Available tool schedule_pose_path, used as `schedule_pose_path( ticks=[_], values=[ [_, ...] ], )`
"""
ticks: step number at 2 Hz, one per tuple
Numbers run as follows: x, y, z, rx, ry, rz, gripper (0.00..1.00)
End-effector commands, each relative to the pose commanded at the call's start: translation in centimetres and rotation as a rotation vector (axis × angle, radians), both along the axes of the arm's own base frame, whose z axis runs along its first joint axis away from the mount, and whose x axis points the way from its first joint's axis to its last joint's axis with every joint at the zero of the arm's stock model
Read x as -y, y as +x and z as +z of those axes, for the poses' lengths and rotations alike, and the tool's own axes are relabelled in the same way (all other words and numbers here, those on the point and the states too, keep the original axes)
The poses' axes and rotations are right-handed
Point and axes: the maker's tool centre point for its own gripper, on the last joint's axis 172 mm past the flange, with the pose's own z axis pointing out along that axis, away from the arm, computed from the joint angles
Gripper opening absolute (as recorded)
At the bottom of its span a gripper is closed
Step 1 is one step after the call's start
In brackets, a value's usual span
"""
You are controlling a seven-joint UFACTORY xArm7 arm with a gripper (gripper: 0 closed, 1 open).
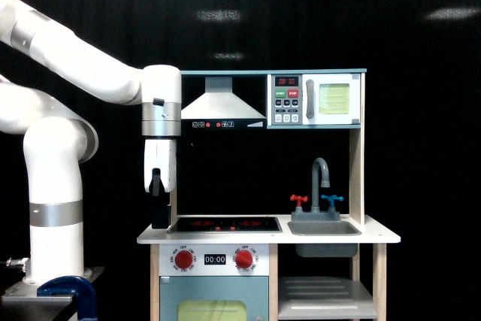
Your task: Open the oven door
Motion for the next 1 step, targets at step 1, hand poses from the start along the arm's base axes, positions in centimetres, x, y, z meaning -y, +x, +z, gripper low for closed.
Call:
schedule_pose_path(
  ticks=[1],
  values=[
    [-0.4,0.1,0.0,0.0,0.0,0.0,1.0]
  ],
)
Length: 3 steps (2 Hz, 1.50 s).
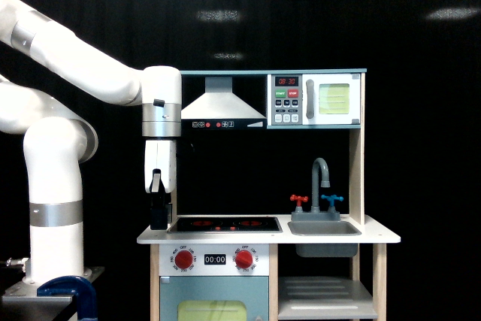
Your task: Open the oven door
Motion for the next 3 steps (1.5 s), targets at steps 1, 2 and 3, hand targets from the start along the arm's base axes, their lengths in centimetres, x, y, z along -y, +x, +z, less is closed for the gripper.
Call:
schedule_pose_path(
  ticks=[1,2,3],
  values=[
    [-1.1,2.0,0.3,0.017,0.001,0.079,1.0],
    [0.3,5.5,0.3,0.034,0.007,0.34,1.0],
    [-2.7,13.9,3.1,0.124,0.074,0.655,1.0]
  ],
)
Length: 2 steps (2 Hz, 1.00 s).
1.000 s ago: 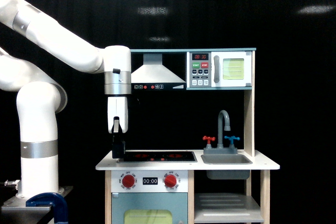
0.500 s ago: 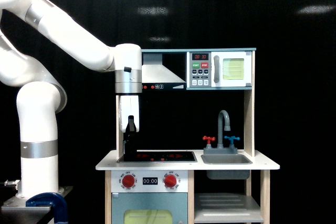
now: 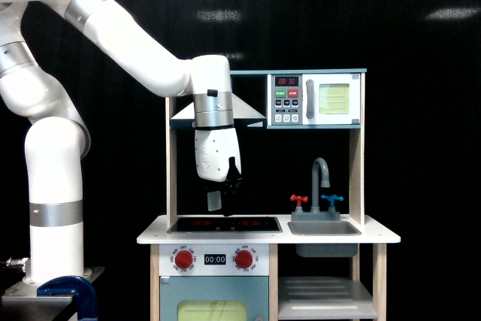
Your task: Open the oven door
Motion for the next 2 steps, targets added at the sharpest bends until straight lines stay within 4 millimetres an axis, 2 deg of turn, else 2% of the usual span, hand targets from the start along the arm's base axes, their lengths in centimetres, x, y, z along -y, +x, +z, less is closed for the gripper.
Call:
schedule_pose_path(
  ticks=[1,2],
  values=[
    [-2.9,6.9,2.4,0.069,0.147,0.478,1.0],
    [-2.8,11.5,3.6,0.112,0.447,0.932,1.0]
  ],
)
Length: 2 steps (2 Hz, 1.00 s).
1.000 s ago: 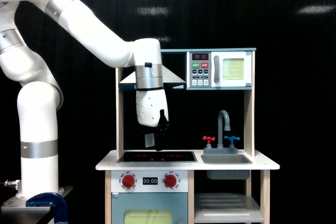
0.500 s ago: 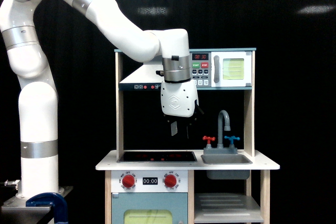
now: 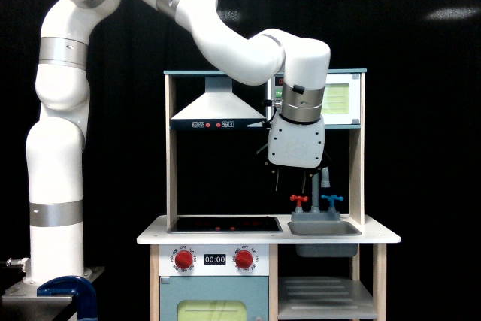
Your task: Open the oven door
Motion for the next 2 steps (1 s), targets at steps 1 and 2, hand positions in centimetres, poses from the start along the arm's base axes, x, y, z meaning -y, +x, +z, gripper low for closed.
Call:
schedule_pose_path(
  ticks=[1,2],
  values=[
    [-3.4,3.0,2.2,-0.017,0.14,-0.089,1.0],
    [-7.9,4.3,4.6,0.011,0.157,-0.11,1.0]
  ],
)
